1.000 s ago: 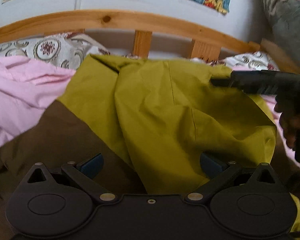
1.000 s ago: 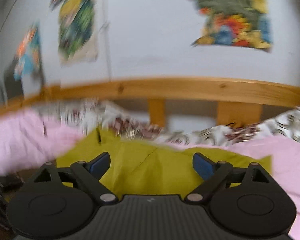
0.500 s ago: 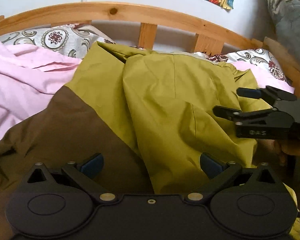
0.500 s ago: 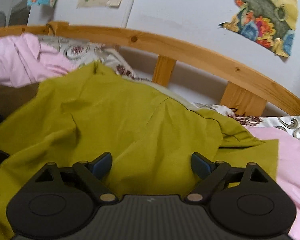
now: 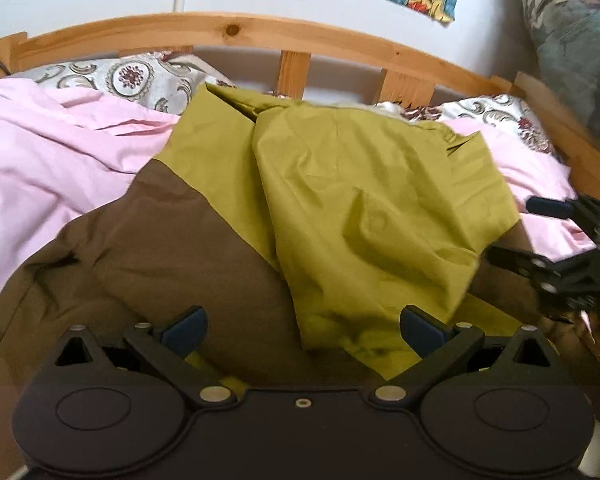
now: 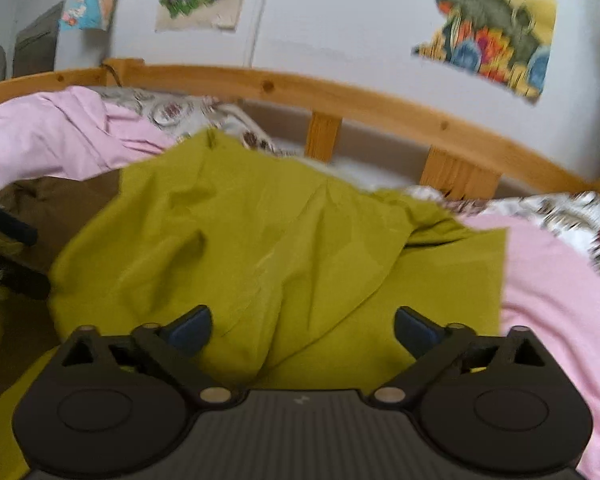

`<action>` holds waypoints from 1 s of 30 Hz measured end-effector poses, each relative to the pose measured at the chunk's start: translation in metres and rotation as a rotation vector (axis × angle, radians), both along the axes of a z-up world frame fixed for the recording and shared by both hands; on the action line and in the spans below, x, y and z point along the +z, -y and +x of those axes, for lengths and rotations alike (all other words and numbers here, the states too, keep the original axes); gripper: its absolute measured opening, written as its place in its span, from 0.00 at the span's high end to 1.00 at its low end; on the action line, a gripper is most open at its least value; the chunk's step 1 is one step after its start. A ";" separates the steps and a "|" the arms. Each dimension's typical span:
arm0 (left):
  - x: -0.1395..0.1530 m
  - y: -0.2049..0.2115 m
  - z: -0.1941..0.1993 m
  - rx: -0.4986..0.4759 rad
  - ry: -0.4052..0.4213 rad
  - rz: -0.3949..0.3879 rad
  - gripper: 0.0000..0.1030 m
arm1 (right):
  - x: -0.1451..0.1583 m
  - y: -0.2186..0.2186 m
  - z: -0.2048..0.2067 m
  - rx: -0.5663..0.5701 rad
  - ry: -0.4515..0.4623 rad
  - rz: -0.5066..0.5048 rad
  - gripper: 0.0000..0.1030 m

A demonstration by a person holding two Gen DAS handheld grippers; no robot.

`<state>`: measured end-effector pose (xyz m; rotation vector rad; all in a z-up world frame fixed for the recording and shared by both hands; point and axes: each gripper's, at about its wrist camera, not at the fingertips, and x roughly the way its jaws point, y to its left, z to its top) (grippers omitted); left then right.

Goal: Fold large clothes

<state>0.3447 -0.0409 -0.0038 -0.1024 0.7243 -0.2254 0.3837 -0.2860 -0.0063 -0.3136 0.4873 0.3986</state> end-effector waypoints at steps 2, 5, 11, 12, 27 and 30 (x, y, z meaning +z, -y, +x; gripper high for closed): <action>0.008 0.000 -0.016 -0.001 0.016 -0.002 0.01 | 0.011 0.006 -0.027 0.005 0.011 0.009 0.00; 0.020 -0.002 -0.041 -0.002 0.042 0.001 0.01 | 0.022 0.015 -0.066 0.009 -0.009 0.046 0.00; 0.044 -0.002 -0.088 -0.015 0.074 0.027 0.01 | 0.038 0.026 -0.147 -0.007 -0.033 0.113 0.00; 0.046 -0.003 -0.096 -0.016 0.075 0.027 0.01 | 0.041 0.026 -0.159 -0.006 -0.032 0.117 0.00; 0.000 0.015 -0.187 -0.168 -0.032 0.026 0.01 | 0.014 -0.014 -0.311 0.254 -0.189 -0.169 0.00; -0.003 0.022 -0.193 -0.207 -0.042 0.034 0.01 | -0.006 -0.020 -0.323 0.305 -0.241 -0.243 0.00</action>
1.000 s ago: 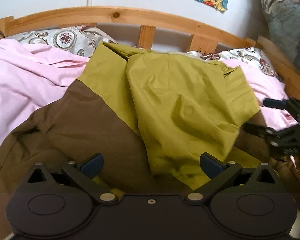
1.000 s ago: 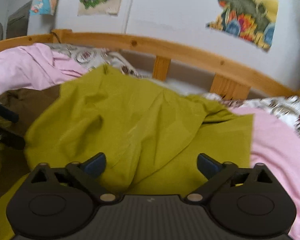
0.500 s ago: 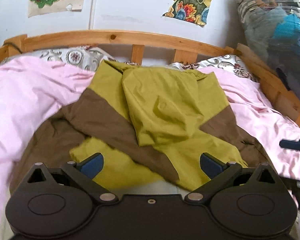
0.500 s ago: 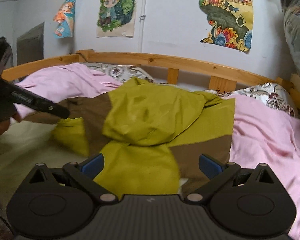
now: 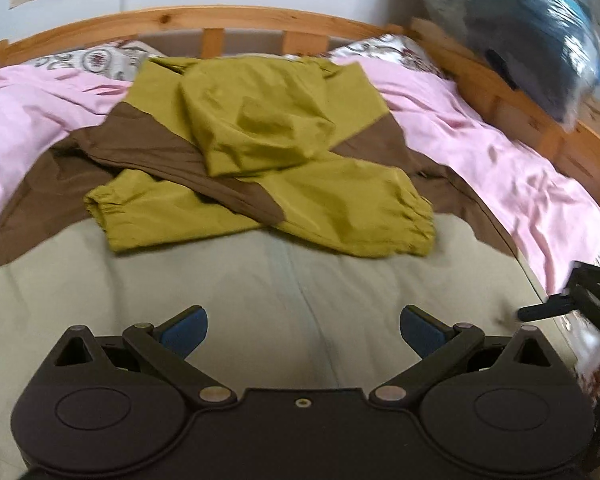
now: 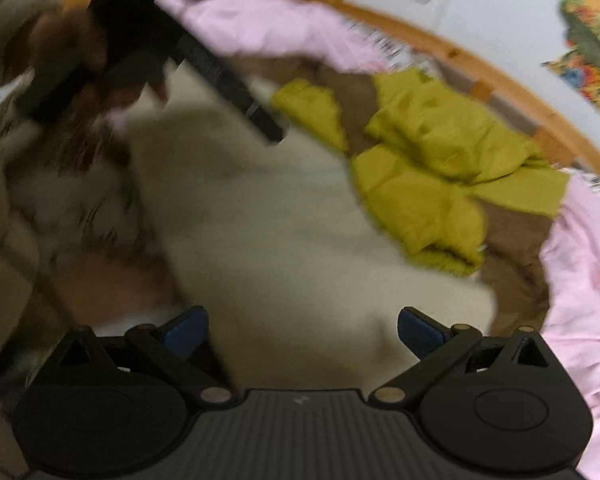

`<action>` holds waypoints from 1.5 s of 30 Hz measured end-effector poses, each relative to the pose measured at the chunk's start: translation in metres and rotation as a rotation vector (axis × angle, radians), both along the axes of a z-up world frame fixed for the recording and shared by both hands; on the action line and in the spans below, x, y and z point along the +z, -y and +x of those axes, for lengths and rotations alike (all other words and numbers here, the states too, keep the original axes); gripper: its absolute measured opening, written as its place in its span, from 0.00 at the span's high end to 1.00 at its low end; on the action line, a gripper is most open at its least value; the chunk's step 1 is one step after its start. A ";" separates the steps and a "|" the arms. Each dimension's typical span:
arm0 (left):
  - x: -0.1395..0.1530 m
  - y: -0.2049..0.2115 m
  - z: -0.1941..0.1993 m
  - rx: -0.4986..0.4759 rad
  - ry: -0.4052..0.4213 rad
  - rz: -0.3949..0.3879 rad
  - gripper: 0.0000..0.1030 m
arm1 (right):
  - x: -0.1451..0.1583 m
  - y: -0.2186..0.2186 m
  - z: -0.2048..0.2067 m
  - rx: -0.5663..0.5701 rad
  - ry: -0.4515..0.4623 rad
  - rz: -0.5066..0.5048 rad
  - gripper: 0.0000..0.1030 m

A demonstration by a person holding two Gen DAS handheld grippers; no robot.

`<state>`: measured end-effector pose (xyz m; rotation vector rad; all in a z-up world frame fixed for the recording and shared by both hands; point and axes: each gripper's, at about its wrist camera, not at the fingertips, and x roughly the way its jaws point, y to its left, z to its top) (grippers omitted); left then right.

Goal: Fold large clothes

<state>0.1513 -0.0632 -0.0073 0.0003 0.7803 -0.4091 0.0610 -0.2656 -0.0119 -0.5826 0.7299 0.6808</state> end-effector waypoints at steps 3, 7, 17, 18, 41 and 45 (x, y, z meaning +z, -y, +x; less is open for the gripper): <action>0.000 0.005 -0.006 -0.035 -0.003 0.007 0.01 | -0.017 -0.008 -0.004 0.049 -0.026 -0.076 0.00; 0.000 0.010 -0.015 -0.081 0.000 -0.001 0.01 | -0.032 -0.015 -0.005 0.018 0.054 -0.196 0.00; 0.016 0.022 -0.048 -0.293 0.060 0.023 0.01 | 0.017 0.027 -0.001 -0.185 0.209 0.111 0.19; 0.016 0.023 -0.051 -0.309 0.064 0.029 0.01 | 0.022 0.031 0.003 -0.201 0.205 0.152 0.23; -0.002 -0.054 -0.053 0.137 0.120 0.426 0.31 | 0.031 0.052 0.033 -0.399 0.309 0.256 0.75; 0.002 -0.078 -0.049 0.208 0.125 0.447 0.61 | 0.020 0.043 0.030 -0.411 0.369 0.102 0.68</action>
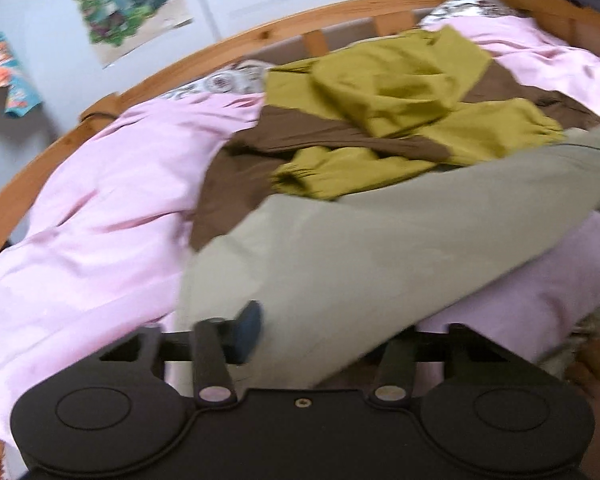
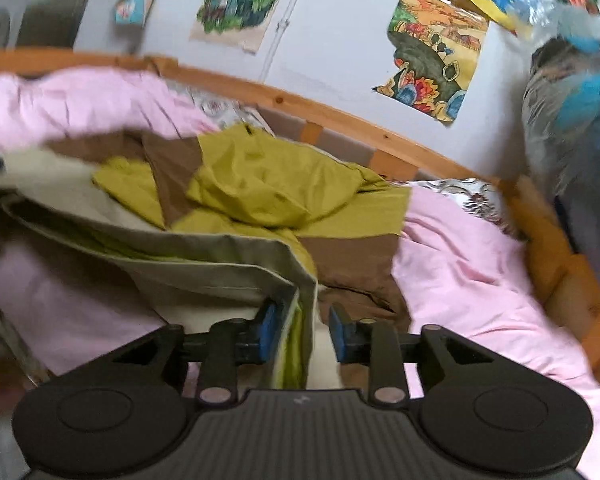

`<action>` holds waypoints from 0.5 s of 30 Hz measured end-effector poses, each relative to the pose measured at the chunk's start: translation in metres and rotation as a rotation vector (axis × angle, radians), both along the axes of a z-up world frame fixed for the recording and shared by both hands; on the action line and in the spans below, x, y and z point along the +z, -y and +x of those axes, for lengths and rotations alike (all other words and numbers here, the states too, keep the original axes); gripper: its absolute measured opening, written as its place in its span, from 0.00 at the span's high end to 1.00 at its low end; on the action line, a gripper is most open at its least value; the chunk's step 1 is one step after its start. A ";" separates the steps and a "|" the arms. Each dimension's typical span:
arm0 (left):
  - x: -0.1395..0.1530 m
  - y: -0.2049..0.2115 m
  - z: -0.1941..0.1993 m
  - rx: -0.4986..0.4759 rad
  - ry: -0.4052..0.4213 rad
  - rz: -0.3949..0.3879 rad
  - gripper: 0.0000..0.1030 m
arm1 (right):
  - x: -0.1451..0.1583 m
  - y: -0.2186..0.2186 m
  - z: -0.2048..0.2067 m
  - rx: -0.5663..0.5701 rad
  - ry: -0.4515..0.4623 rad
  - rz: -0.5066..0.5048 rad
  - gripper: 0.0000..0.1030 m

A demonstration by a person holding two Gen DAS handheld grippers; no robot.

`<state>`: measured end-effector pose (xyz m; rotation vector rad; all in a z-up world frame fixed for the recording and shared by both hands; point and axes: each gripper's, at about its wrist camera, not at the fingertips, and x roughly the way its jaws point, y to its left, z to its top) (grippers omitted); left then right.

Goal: Fold large clothes
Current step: 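Grasp the beige hem with the right tool while the left tool grasps it too, lift toward the hood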

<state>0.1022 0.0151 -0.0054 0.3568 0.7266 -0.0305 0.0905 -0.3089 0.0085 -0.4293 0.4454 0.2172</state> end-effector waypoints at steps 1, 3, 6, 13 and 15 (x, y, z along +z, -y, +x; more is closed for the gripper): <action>0.001 -0.004 0.001 0.007 0.003 -0.010 0.69 | -0.002 0.000 0.000 -0.007 -0.002 -0.018 0.67; 0.005 -0.009 0.001 -0.010 0.015 -0.034 0.87 | -0.004 -0.001 -0.001 -0.021 -0.008 -0.034 0.68; 0.013 -0.005 -0.008 -0.043 0.073 -0.041 0.99 | -0.002 -0.001 -0.003 -0.021 -0.026 -0.024 0.87; 0.045 -0.020 -0.036 -0.052 0.172 -0.185 1.00 | 0.025 -0.012 -0.034 -0.022 0.065 -0.075 0.98; 0.056 -0.023 -0.050 -0.071 0.185 -0.218 1.00 | 0.039 -0.012 -0.045 -0.040 0.099 -0.076 0.98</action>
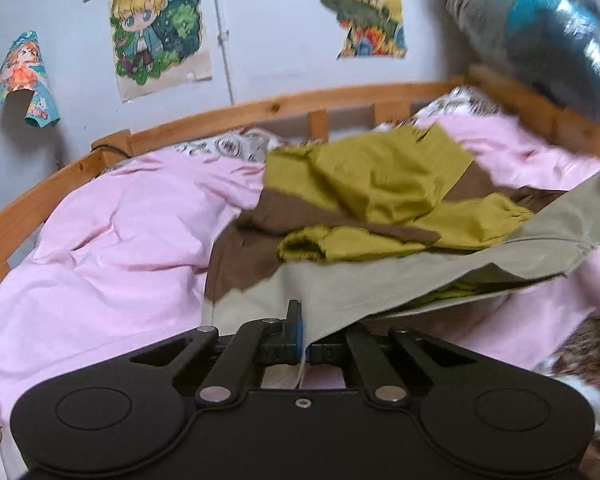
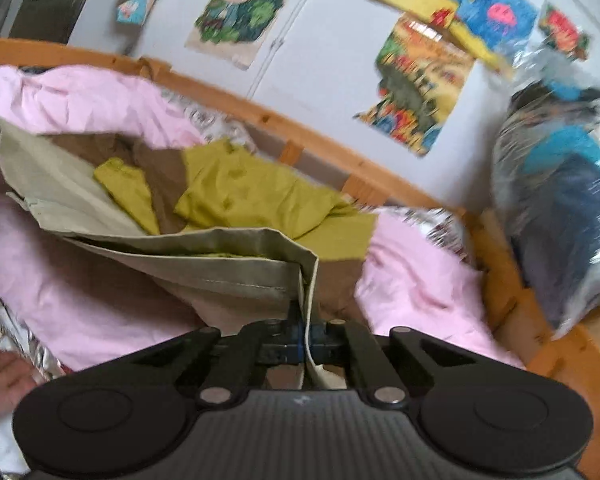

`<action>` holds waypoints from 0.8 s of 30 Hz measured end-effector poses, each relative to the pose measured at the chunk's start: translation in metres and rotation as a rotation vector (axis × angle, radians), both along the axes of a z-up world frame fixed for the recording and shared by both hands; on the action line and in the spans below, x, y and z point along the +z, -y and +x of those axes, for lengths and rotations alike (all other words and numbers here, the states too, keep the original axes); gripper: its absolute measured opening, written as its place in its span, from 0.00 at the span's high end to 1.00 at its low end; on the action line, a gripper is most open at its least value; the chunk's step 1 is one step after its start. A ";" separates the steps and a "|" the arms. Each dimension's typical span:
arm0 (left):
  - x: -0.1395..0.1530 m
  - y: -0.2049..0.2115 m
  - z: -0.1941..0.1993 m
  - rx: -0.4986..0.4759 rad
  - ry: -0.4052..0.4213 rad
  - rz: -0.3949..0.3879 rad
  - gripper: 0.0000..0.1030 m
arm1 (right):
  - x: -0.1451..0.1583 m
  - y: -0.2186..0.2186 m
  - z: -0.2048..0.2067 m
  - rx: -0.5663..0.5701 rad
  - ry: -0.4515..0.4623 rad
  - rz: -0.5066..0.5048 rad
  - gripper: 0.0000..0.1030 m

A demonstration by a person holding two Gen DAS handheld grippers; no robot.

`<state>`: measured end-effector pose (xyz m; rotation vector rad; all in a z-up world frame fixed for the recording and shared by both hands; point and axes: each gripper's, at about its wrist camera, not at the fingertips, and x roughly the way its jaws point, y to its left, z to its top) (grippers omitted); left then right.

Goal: Fold large clothes
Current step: 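Grasp the beige hem with the right tool while the left tool grasps it too, lift toward the hood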

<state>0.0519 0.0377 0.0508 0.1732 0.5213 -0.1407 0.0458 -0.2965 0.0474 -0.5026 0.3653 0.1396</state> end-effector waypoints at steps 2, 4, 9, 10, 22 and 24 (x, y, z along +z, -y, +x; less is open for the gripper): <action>0.013 -0.004 -0.016 -0.021 0.016 -0.034 1.00 | 0.017 0.003 -0.014 -0.023 0.034 0.018 0.98; 0.028 -0.007 -0.033 -0.042 0.031 -0.062 1.00 | 0.035 0.008 -0.029 -0.045 0.061 0.039 0.98; 0.063 -0.013 -0.065 -0.066 0.047 -0.119 1.00 | 0.069 0.013 -0.075 -0.074 0.105 0.041 0.98; 0.071 -0.013 -0.067 -0.067 0.050 -0.129 1.00 | 0.074 0.012 -0.083 -0.074 0.113 0.035 0.98; 0.138 0.012 0.075 -0.018 0.090 -0.062 1.00 | 0.116 0.007 0.010 -0.090 0.215 -0.010 0.98; 0.138 0.020 0.116 -0.002 0.090 -0.027 1.00 | 0.118 0.006 0.051 -0.095 0.212 -0.022 0.98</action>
